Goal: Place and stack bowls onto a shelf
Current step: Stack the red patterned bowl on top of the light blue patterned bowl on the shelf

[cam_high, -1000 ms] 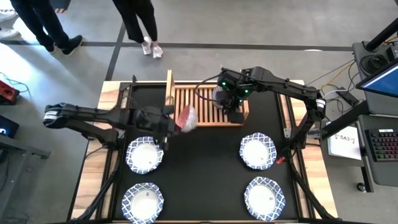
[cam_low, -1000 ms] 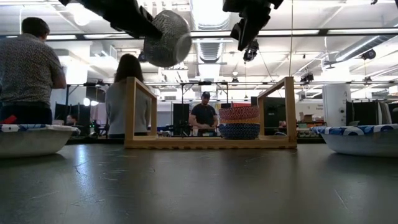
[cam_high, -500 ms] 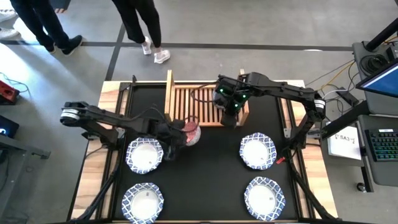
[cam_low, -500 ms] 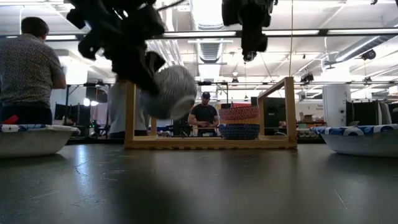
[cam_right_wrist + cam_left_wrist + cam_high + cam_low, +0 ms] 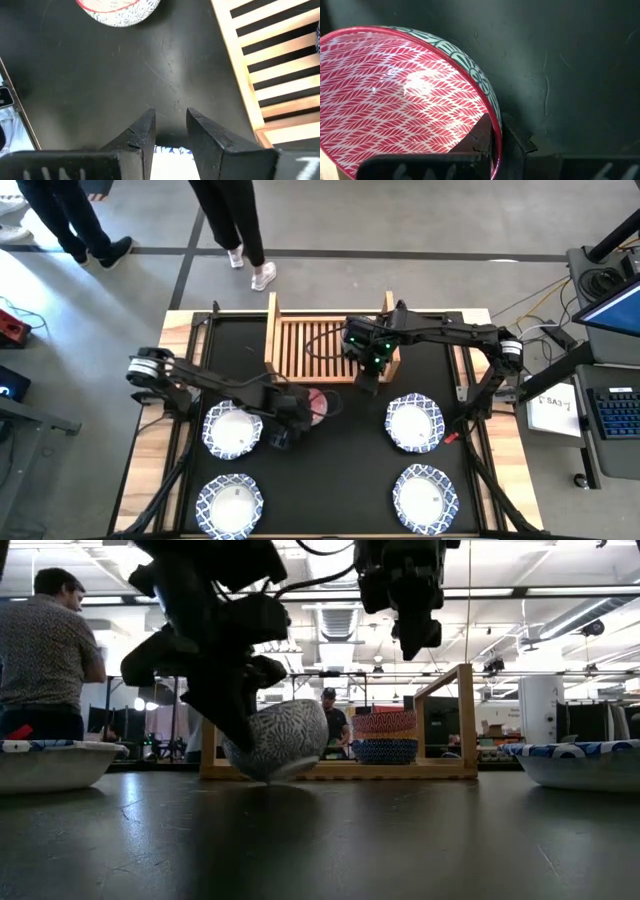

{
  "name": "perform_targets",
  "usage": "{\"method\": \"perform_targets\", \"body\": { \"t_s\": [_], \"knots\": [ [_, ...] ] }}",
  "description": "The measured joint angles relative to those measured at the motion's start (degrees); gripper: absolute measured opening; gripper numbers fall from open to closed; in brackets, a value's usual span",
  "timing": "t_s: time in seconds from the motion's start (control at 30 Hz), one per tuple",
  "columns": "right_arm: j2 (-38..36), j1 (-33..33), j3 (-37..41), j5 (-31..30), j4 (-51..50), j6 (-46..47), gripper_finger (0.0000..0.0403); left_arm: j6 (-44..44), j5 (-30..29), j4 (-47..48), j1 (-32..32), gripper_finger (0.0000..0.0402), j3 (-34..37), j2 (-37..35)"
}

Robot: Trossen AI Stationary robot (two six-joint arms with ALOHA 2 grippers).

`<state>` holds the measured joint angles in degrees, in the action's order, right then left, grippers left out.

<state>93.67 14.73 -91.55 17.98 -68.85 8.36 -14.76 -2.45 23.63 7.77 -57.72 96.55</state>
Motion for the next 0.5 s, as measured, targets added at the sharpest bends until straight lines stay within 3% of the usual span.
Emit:
{"method": "perform_targets", "body": {
  "t_s": [0.27, 0.5],
  "knots": [
    [-0.3, -0.2, 0.0, 0.0, 0.1, 0.0, 0.0098, -0.2, -0.8, 9.5, 1.6, 0.0004, -8.1, 5.6],
    [-0.4, -0.2, 0.0, 0.0, 0.1, 0.0, 0.0098, 1.5, -0.3, 11.2, 1.7, 0.0025, -9.0, 6.1]
  ]
}}
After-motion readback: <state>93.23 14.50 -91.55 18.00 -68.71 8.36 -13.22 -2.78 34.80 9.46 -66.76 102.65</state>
